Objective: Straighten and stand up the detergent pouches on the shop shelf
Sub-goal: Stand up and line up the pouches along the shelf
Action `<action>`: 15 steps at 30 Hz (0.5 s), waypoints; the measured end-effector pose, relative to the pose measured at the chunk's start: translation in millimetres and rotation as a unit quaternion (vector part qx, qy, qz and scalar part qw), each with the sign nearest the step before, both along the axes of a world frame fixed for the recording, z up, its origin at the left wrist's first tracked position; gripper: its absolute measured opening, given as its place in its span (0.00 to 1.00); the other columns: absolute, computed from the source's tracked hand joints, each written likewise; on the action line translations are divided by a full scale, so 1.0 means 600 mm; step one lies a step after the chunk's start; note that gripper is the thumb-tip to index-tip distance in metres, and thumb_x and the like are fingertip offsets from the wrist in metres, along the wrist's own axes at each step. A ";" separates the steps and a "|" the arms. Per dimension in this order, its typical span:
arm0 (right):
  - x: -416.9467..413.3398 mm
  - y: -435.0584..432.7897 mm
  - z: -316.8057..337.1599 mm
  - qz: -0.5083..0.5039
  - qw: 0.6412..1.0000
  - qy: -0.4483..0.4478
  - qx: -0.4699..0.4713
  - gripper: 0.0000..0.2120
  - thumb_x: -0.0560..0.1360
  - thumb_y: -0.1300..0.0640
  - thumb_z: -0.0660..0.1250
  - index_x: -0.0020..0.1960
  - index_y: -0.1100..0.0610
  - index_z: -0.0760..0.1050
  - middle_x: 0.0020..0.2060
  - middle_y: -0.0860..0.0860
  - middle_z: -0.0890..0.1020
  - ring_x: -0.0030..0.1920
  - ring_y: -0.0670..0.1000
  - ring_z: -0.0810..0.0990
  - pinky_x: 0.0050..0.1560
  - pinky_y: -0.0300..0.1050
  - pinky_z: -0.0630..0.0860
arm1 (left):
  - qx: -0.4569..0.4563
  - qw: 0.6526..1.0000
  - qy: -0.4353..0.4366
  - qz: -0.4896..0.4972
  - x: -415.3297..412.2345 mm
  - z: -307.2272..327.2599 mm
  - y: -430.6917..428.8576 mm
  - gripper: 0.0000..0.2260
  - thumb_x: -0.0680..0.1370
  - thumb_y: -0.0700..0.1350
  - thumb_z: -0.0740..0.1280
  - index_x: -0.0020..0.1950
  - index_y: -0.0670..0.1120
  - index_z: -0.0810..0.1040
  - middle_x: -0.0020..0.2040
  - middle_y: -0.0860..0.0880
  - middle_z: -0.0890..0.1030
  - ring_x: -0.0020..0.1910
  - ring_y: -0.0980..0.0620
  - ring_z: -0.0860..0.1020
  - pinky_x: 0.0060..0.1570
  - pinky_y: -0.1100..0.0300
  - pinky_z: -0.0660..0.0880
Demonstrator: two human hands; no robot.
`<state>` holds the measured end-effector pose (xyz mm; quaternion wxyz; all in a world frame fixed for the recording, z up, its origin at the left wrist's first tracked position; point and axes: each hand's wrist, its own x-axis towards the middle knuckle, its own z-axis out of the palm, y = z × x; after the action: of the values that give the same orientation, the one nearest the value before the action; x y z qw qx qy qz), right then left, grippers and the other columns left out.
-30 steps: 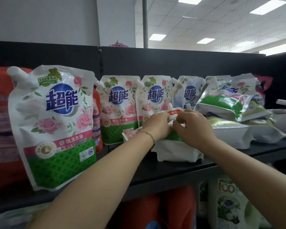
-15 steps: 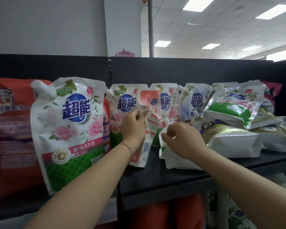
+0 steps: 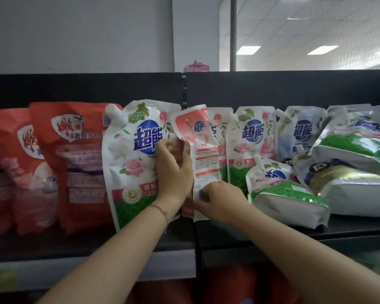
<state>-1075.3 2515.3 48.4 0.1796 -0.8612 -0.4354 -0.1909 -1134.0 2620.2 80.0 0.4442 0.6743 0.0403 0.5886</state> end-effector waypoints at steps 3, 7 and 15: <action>-0.003 -0.003 0.003 0.002 1.000 0.006 -0.006 0.23 0.75 0.38 0.61 0.30 0.54 0.69 0.30 0.49 0.74 0.32 0.53 0.75 0.32 0.44 0.71 | 0.146 0.987 -0.012 0.069 -0.011 -0.001 0.008 0.12 0.77 0.39 0.67 0.54 0.48 0.66 0.48 0.51 0.72 0.44 0.57 0.74 0.42 0.70 0.74; -0.007 -0.018 0.018 0.004 0.999 -0.017 -0.029 0.20 0.76 0.43 0.61 0.38 0.58 0.75 0.35 0.52 0.78 0.35 0.54 0.77 0.35 0.46 0.73 | 0.312 0.945 -0.003 0.095 -0.018 -0.016 0.005 0.07 0.75 0.39 0.64 0.52 0.43 0.70 0.47 0.52 0.69 0.41 0.58 0.70 0.42 0.67 0.72; 0.011 -0.113 0.060 -0.032 0.992 -0.121 0.027 0.14 0.77 0.48 0.62 0.41 0.58 0.73 0.42 0.50 0.77 0.42 0.52 0.75 0.38 0.46 0.68 | 0.427 0.901 0.049 0.063 0.007 -0.034 -0.052 0.05 0.76 0.42 0.58 0.48 0.46 0.73 0.45 0.50 0.74 0.36 0.52 0.72 0.31 0.58 0.72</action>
<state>-1068.5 2447.5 84.2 0.1427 -0.8399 -0.4211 -0.3113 -1129.7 2588.9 59.5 0.0729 0.8232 -0.1511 0.5424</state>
